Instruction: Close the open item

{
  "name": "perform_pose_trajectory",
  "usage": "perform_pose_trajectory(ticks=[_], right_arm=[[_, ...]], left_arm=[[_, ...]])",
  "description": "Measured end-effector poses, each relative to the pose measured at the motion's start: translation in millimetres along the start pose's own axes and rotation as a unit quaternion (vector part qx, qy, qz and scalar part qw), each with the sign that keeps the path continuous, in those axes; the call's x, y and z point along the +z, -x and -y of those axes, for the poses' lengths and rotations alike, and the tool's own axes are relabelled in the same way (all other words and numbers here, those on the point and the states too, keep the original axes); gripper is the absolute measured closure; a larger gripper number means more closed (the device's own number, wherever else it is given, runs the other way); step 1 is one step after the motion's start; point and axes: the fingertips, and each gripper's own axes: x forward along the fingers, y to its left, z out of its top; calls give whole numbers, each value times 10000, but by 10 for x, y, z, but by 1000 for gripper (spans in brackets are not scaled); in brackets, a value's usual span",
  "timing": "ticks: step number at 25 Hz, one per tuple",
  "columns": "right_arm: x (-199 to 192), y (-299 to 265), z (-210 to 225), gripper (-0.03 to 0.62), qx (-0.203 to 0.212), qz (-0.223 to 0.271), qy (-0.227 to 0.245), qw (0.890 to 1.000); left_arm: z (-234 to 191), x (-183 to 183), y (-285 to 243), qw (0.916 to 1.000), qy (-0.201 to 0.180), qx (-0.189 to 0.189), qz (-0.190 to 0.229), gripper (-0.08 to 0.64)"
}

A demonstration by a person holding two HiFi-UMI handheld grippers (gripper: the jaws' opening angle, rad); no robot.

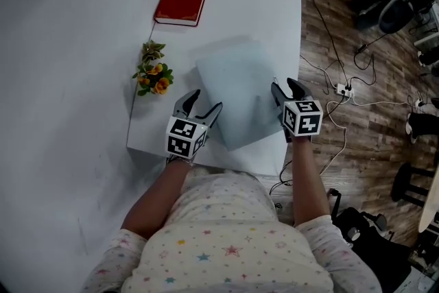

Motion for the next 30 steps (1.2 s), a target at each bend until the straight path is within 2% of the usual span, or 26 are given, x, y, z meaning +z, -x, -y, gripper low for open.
perform_pose_trajectory(ticks=[8,12,14,17,20,23,30], right_arm=[[241,200,-182,425,99,278,-73,9995],[363,333,-277,485,219,469,-177,9985],[447,406,-307,502,267,608,-233,9975],[598,522,-351,522,296,843,-230,9957],[748,634,-389,580,237,1123,-35,9934],[863,741,-439,591,260,1338,88,9906],[1130,1075,-554,591,315,1775,207,9834]], left_arm=[[-93,343,137,9992,-29,-33,387,270],[-95,549,249,9978,-102,-26,648,270],[-77,651,310,9969,-155,-48,767,300],[-39,804,413,9949,-300,-83,962,387],[-18,956,537,9906,-464,-14,1284,445],[-4,1066,630,9870,-485,17,1529,495],[47,1320,822,9809,-442,-13,1893,523]])
